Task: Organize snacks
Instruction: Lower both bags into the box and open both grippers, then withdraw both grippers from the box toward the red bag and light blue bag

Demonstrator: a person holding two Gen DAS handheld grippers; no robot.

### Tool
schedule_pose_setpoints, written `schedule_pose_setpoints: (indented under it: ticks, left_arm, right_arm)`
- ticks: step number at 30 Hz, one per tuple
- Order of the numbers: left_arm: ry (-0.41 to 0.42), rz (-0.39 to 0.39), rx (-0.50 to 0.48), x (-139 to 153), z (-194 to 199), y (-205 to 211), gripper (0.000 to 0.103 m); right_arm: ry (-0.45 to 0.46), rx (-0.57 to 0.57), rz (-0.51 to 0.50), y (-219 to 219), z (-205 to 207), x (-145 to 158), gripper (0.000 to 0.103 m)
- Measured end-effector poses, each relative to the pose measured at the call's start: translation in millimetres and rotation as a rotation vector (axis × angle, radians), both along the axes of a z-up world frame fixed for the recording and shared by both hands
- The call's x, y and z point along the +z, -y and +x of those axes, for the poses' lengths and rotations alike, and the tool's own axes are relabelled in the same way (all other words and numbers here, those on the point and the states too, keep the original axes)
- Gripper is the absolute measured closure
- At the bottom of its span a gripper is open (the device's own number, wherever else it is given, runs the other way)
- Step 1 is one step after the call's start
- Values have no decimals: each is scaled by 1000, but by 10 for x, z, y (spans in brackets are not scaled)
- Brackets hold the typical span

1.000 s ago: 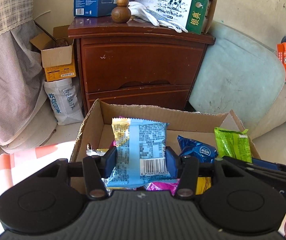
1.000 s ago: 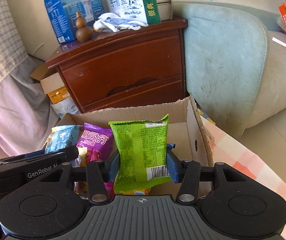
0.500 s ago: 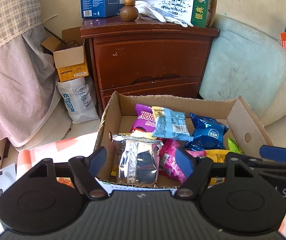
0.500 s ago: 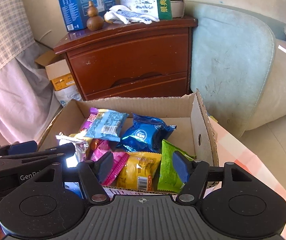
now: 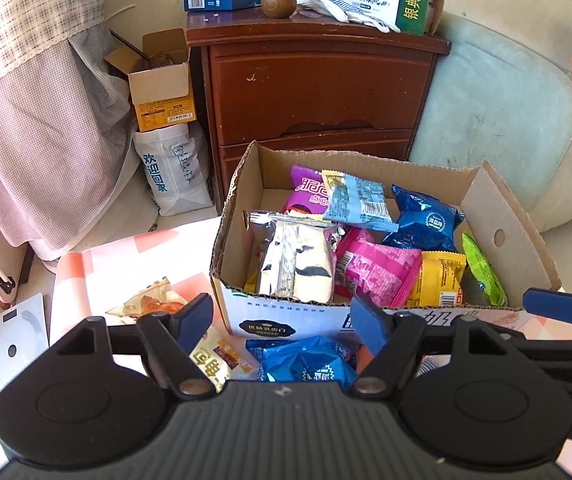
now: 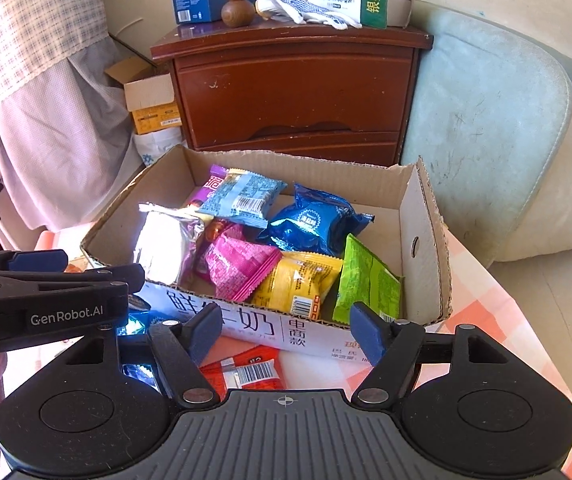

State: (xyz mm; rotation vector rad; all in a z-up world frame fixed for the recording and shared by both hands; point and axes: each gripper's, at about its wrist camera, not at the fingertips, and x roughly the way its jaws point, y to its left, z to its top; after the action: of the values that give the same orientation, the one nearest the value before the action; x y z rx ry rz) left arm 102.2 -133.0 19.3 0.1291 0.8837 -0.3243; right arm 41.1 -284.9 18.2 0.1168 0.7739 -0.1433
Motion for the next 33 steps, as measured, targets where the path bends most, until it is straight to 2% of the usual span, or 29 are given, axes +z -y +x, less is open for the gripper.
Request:
schedule_pose_setpoints:
  ticks: [11, 27, 33]
  left_arm:
    - [-40, 17, -5, -51, -217, -147, 28]
    - [-65, -14, -10, -67, -466, -510, 23]
    - [-99, -31, 3, -160, -512, -719, 23]
  right_arm:
    - [-23, 60, 14, -100, -122, -49, 31]
    - [-62, 129, 59, -107, -284, -108, 28]
    - [-111, 148, 71, -81, -316, -225, 27]
